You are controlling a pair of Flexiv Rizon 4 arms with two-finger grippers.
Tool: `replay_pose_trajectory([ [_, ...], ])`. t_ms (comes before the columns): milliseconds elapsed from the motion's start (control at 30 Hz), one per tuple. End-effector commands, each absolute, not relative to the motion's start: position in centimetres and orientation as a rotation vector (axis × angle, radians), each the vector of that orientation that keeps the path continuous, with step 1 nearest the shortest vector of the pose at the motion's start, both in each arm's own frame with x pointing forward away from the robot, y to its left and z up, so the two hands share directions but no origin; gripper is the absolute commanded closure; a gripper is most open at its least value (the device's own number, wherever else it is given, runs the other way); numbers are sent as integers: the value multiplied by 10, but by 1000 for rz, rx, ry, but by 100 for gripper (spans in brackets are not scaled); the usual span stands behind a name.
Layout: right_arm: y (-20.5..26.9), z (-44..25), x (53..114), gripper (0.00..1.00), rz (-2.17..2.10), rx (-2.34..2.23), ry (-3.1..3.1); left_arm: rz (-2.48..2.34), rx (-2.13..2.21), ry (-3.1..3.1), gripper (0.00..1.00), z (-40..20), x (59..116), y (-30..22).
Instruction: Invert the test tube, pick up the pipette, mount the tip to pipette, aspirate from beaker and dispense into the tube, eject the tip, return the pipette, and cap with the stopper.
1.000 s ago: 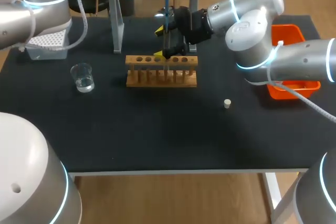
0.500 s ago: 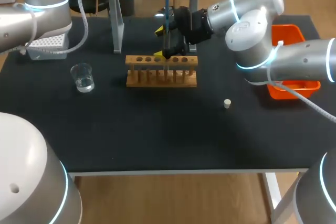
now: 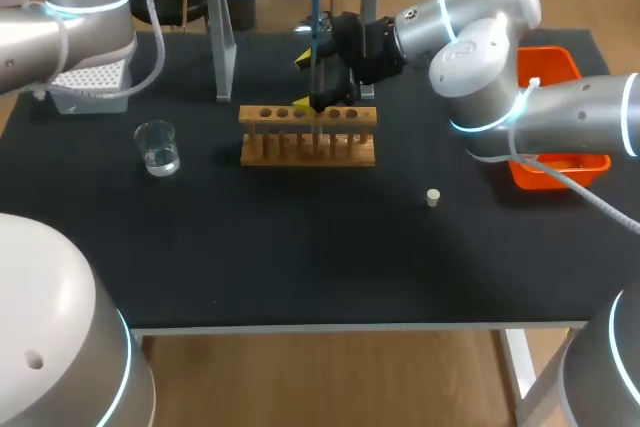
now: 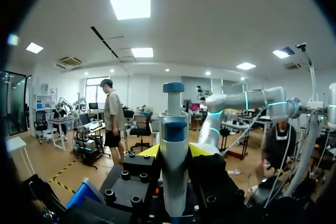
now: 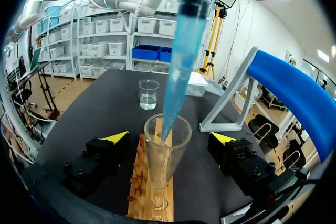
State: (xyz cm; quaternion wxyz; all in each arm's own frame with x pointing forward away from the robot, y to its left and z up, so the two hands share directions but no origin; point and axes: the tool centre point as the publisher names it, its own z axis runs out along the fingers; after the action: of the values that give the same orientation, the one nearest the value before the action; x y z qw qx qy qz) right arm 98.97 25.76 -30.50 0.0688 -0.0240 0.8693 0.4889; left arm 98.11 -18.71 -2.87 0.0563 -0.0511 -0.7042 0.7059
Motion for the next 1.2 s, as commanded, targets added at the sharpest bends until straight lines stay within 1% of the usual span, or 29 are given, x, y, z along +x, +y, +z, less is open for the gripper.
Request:
replay_pose_trajectory([
  [33,257,-304,990,0,1468,-74,2623,2144,-173,-2140,100,-27,982,-187],
  [567,257,-304,990,0,1468,-74,2623,2163,-240,-2088,100,-28,982,-192],
  [1200,257,-304,990,0,1468,-74,2623,2130,-223,-2084,100,-31,977,-189],
])
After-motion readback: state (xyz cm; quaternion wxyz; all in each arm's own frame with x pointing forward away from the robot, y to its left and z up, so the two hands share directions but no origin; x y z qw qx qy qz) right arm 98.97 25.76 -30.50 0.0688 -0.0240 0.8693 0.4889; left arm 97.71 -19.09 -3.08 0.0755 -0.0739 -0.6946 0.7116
